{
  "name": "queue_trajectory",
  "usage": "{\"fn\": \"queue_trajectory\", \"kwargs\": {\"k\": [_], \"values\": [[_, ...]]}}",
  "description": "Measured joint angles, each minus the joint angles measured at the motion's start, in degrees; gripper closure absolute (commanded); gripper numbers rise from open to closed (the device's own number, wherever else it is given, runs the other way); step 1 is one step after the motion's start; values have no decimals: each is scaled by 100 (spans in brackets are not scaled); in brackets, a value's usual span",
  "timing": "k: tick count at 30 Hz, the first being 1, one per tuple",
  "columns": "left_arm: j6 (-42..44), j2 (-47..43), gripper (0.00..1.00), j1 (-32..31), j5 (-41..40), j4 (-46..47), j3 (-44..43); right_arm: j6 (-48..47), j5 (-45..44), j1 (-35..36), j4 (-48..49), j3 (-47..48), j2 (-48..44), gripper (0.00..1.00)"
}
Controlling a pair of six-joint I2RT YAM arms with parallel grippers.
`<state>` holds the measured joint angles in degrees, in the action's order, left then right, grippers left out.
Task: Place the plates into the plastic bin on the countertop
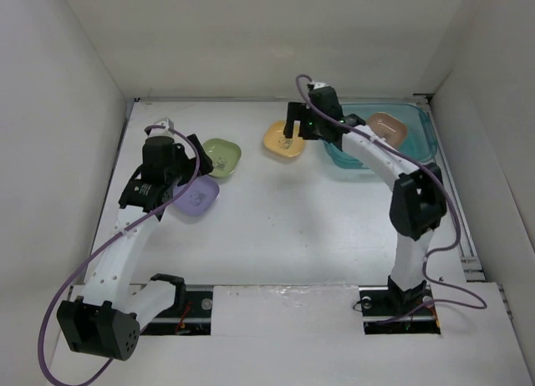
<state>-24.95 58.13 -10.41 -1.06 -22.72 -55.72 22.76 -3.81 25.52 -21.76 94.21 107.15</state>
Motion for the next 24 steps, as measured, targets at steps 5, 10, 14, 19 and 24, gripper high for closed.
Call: {"fn": "queue_trajectory", "kwargs": {"k": [5,10,14,19,24], "values": [[-4,0,0,0,-24,-26,0,-507,151,337,-98,734,1215,5],[-7,0,0,0,-9,-26,2,-962,197,509,-358,1751,2260,5],[-94,22,0,0,-76,-59,33,-1213,254,549,-640,2455,2787,9],[-275,243,0,0,-258,-210,33,-1364,293,555,-697,2531,2942,28],[-387,289,0,0,-463,-319,33,-1408,415,566,-688,2402,2942,42]]}}
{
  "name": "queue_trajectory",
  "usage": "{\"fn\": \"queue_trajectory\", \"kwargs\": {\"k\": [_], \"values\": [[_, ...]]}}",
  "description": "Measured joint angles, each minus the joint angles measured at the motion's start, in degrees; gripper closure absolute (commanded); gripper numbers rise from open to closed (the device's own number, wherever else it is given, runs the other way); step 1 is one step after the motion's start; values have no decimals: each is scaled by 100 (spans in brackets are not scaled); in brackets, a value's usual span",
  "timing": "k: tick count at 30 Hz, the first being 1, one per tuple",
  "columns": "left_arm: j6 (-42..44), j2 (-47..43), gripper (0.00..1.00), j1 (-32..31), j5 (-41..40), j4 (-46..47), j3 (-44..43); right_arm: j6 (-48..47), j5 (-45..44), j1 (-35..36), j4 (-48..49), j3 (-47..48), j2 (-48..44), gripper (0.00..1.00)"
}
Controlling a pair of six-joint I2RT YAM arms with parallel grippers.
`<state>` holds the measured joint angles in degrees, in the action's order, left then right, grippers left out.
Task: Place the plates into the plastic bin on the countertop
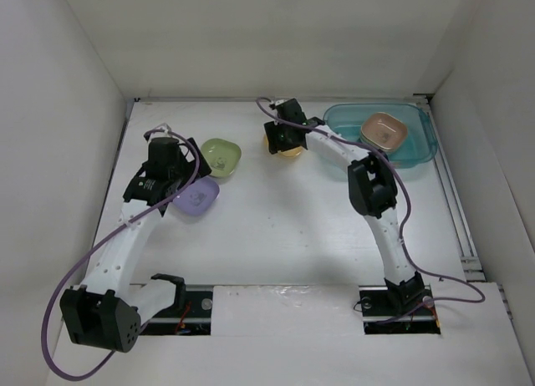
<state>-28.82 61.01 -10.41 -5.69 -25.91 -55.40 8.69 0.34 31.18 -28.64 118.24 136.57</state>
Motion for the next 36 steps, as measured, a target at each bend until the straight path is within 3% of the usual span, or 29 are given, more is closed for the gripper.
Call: {"fn": "queue_trajectory", "kwargs": {"k": [6,10,13,17,26,36], "values": [[-63,2,0,0,-107,-68,0,-13,170,26,-11,-111,9,43],[-72,4,0,0,-157,-96,0,-46,289,42,-4,-111,13,66],[-81,4,0,0,-190,-98,0,-37,339,52,4,-111,48,71],[-83,11,0,0,-197,-96,0,-94,393,79,37,-7,101,100],[-85,52,0,0,-236,-98,0,-140,804,87,310,-7,-129,100],[-83,52,0,0,-238,-98,0,-72,1303,-83,337,-857,-2092,100]]}}
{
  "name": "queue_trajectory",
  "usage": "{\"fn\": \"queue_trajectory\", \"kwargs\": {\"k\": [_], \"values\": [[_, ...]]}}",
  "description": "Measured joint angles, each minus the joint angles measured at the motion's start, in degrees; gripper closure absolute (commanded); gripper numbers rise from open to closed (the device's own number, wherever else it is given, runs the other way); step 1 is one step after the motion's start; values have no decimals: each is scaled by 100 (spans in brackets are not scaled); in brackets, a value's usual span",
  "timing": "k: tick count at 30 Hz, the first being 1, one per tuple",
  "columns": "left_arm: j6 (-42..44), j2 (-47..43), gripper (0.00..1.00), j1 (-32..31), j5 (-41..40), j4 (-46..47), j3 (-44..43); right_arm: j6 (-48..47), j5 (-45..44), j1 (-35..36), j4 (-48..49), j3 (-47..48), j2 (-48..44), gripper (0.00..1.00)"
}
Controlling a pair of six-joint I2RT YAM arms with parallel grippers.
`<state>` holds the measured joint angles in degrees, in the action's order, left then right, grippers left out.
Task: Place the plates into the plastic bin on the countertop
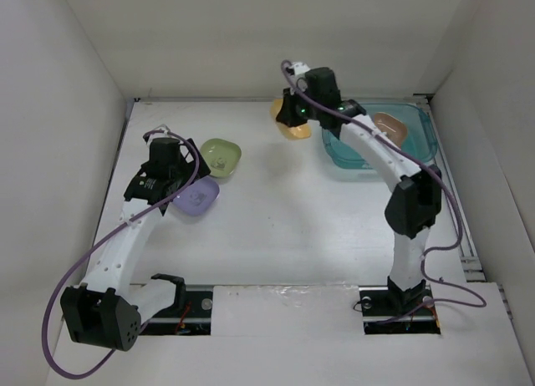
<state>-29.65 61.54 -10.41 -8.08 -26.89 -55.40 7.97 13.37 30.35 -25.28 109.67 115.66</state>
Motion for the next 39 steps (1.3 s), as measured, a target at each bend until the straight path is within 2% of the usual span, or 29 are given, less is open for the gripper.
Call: {"fn": "queue_trajectory", "kwargs": {"k": [5,13,17,22,23,24,25,26,28,33,36,39], "values": [[7,0,0,0,11,0,0,-48,11,-951,-9,0,-750,100],[70,0,0,0,146,7,0,-151,-623,-2551,-289,-269,-664,100],[94,0,0,0,219,7,0,-146,-994,-2898,-533,-219,-341,100],[131,0,0,0,306,22,0,-96,-1572,-2918,-935,330,199,100],[133,0,0,0,313,33,0,-52,-1648,-2914,-951,407,278,93],[133,0,0,0,321,44,0,-20,-1705,-2914,-962,448,337,81],[133,0,0,0,337,48,0,22,-1751,-2914,-990,479,382,63],[133,0,0,0,345,48,0,81,-1786,-2914,-1029,492,411,30],[136,0,0,0,356,48,0,151,-1821,-2907,-1071,492,428,0],[107,0,0,-2,247,42,0,238,-1753,-2673,-761,50,-42,0],[-61,26,0,0,-72,-42,0,199,-1641,-2039,-616,-337,-643,0],[-372,175,0,0,-472,-223,-13,120,-1320,-960,-308,-236,-881,0]]}}
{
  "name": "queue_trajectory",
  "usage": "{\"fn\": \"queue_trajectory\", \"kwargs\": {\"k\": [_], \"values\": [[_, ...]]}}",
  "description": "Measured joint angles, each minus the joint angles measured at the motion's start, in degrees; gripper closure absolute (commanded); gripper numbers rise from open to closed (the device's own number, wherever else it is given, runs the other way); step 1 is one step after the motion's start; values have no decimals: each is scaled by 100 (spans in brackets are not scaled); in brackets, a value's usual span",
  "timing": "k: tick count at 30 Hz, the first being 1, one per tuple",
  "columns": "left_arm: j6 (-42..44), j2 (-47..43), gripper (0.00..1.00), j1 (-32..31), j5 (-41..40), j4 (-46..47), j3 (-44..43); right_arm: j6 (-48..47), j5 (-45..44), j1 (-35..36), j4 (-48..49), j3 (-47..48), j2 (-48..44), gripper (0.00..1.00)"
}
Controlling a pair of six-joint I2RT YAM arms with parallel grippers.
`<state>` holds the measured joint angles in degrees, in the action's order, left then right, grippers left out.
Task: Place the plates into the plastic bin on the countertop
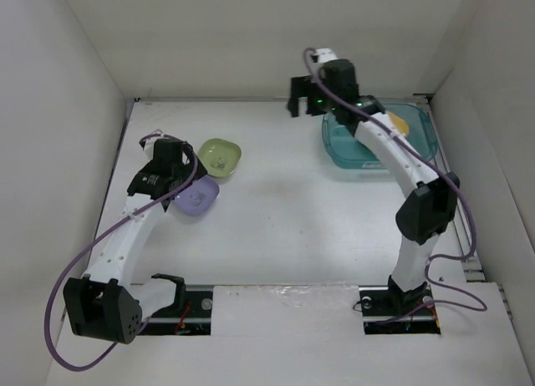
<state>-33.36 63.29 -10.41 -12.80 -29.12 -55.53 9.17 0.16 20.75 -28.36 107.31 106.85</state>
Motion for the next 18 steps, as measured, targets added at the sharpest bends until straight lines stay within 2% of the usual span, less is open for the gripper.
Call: {"fn": "queue_trajectory", "kwargs": {"k": [4,7,14,18], "values": [[-518,96,0,0,-247,-179,85,101,238,1362,334,439,492,3],[-765,-122,0,0,-216,-70,507,306,254,1915,376,822,1252,4],[-975,-223,0,0,4,-28,955,675,72,2074,116,1429,2887,6],[-975,-223,0,0,118,127,975,769,35,2052,-11,1818,3368,6]]}}
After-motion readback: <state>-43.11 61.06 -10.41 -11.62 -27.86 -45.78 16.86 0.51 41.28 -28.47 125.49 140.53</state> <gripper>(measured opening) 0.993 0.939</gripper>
